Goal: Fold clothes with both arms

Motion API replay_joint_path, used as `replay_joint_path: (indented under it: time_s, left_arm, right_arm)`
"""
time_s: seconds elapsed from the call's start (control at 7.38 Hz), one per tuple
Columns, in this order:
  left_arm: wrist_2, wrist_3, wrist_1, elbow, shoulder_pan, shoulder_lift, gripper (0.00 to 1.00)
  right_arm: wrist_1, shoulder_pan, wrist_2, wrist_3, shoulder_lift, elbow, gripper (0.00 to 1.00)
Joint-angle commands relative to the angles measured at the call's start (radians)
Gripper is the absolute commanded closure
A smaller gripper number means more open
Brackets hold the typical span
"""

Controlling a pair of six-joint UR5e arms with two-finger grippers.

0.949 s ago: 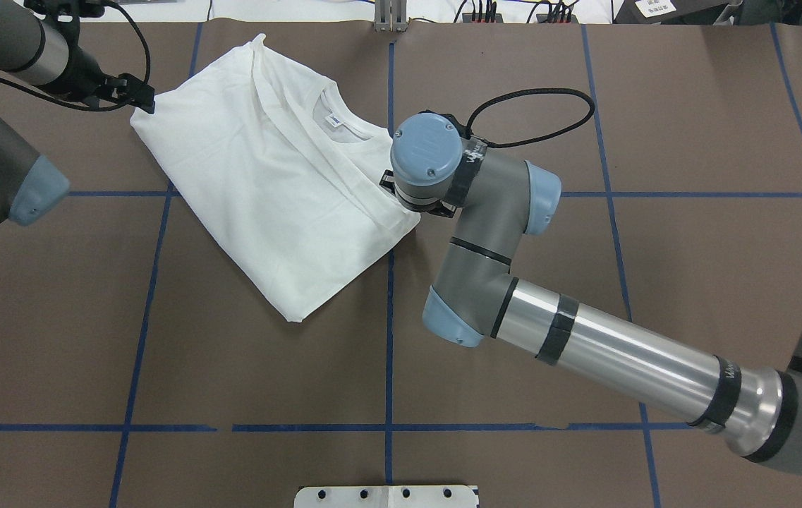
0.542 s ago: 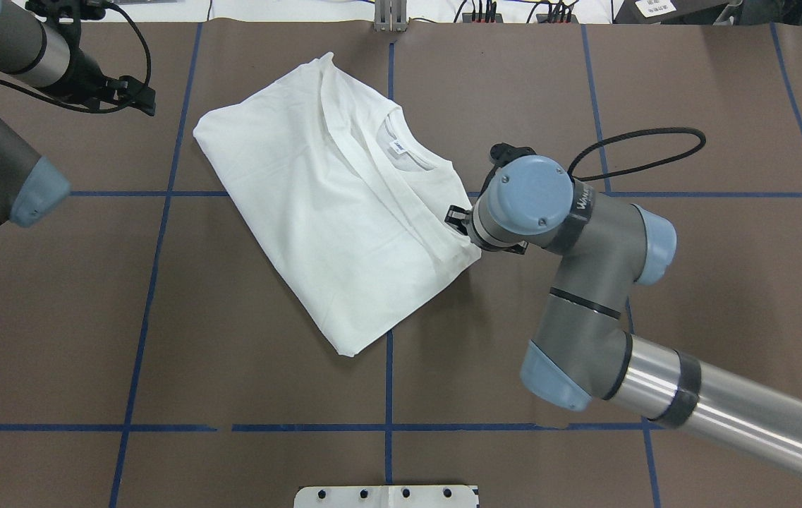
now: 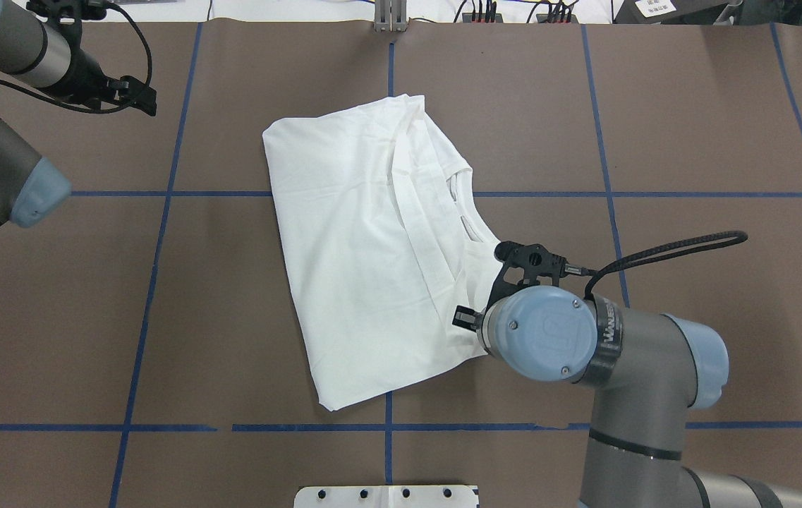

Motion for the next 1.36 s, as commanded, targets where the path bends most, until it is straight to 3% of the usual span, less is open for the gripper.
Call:
replay_joint_path:
  time_s: [0.0, 0.14, 0.27, 0.41, 0.81, 1.22]
  left_arm:
    - [0.000, 0.000, -0.001, 0.000, 0.000, 0.001, 0.00]
    - [0.000, -0.001, 0.000, -0.002, 0.000, 0.001, 0.00]
    - [-0.002, -0.001, 0.000, -0.002, 0.000, 0.001, 0.00]
    - [-0.002, -0.001, 0.000, -0.003, 0.000, 0.002, 0.00]
    - [-0.002, -0.001, 0.000, -0.007, 0.000, 0.002, 0.00]
    - [-0.015, -0.001, 0.000, -0.007, 0.002, 0.001, 0.00]
  right_arm:
    - [-0.032, -0.098, -0.070, 0.054, 0.002, 0.021, 1.00]
    - [-0.032, -0.123, -0.092, 0.062, 0.002, 0.019, 1.00]
    - [-0.032, -0.126, -0.090, 0.057, -0.003, 0.019, 0.16]
    - [-0.034, -0.123, -0.087, 0.043, -0.004, 0.018, 0.00]
    - [-0.058, -0.004, 0.000, -0.107, 0.026, 0.046, 0.00]
    - [-0.110, 0.090, 0.014, -0.307, 0.198, -0.129, 0.00]
